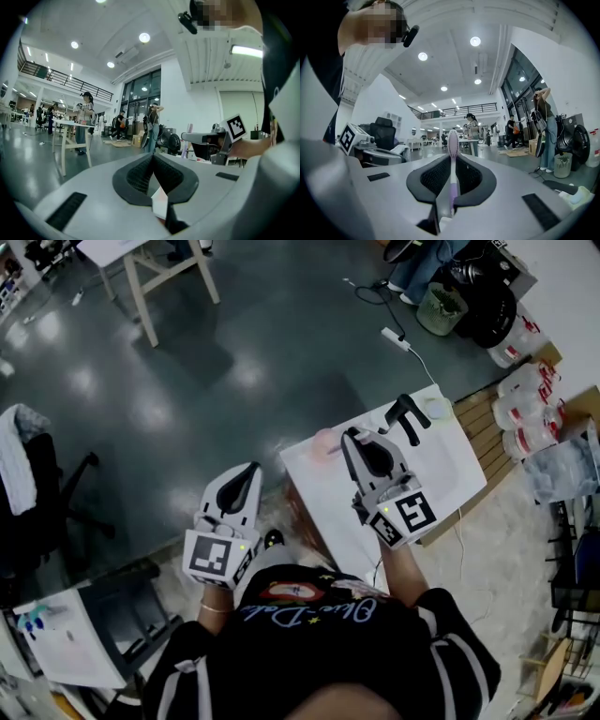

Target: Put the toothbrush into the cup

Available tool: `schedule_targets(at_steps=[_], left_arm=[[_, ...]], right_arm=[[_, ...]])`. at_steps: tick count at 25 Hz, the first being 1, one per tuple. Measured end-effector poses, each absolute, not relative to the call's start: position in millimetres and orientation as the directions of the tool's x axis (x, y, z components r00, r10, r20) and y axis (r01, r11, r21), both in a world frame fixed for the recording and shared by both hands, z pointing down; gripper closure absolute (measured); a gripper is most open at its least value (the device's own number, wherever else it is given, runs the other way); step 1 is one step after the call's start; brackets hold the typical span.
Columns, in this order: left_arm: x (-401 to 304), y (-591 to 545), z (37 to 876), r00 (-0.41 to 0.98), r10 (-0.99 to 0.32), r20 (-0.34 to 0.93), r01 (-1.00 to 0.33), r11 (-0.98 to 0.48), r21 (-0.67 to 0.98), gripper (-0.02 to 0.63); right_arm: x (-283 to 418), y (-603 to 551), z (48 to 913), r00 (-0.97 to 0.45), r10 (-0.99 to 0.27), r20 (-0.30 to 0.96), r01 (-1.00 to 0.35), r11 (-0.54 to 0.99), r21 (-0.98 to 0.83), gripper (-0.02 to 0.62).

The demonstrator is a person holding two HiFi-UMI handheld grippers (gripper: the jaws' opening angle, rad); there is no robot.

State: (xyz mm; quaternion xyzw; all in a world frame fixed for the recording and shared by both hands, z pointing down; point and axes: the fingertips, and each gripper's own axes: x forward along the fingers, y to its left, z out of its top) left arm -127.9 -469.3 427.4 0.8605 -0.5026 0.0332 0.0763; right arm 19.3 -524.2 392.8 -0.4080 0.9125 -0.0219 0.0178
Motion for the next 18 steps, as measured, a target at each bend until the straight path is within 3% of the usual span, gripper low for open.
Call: schedule_targets(at_steps=[18], left_arm=[[-147.1, -491.8, 452.0, 0.479, -0.85, 0.22, -0.878, -0.467, 0.106, 0.607]], right_arm=[[13.9, -570.1, 497.2, -0.616, -0.746, 0.253, -0.771, 0.637, 0.004, 0.571]])
